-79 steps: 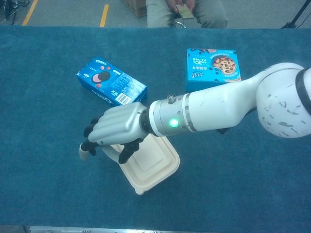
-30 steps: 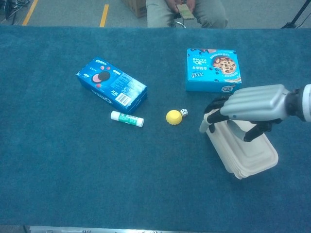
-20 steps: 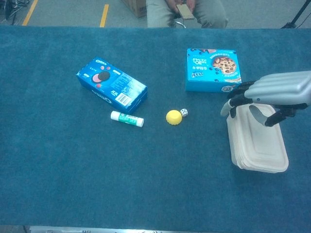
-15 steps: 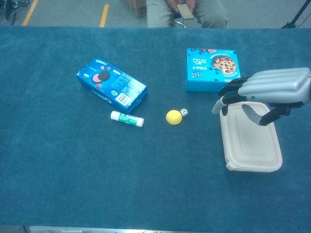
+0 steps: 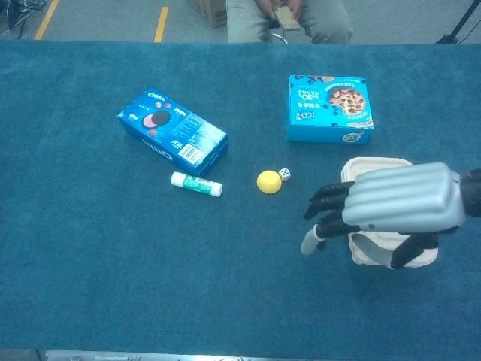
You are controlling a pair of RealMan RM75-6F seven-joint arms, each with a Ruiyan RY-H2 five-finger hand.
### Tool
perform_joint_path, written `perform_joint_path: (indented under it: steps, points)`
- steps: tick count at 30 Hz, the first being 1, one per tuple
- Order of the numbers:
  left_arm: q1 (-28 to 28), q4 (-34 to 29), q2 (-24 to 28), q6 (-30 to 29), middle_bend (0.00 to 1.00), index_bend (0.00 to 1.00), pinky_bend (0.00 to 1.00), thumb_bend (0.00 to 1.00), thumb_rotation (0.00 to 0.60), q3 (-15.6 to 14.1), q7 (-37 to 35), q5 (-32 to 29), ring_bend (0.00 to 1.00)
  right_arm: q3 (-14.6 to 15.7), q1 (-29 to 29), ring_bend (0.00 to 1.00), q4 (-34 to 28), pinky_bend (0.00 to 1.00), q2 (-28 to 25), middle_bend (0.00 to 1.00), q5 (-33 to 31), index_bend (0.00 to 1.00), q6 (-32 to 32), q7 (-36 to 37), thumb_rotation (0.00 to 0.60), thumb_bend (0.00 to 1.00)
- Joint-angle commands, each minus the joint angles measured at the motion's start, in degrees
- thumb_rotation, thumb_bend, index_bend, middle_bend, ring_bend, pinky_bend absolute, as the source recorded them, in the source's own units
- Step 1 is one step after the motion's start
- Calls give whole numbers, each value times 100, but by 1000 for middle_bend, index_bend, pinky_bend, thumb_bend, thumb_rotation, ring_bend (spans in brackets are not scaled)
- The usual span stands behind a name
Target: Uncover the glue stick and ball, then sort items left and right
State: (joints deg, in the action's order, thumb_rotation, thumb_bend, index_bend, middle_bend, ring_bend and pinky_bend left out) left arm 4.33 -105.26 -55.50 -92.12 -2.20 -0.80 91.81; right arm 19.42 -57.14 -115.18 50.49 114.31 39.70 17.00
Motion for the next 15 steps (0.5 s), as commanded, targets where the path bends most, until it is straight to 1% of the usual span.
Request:
perform_joint_path:
  steps: [1,6,15]
  points:
    - [-36,-4,-21,47,135,255,44,343,600,6,14,12,37,274,21,113,-11,51,-149,313,240,205,57,98,469,823]
    - [-173,-38,-71,216,135,255,44,342,600,47,67,28,37,575,115,128,97,50,-285,313,427,205,165,169,469,823]
    - [-412,-104,-165,510,135,255,44,342,600,111,192,21,37,836,319,146,304,50,-382,313,511,205,297,143,469,823]
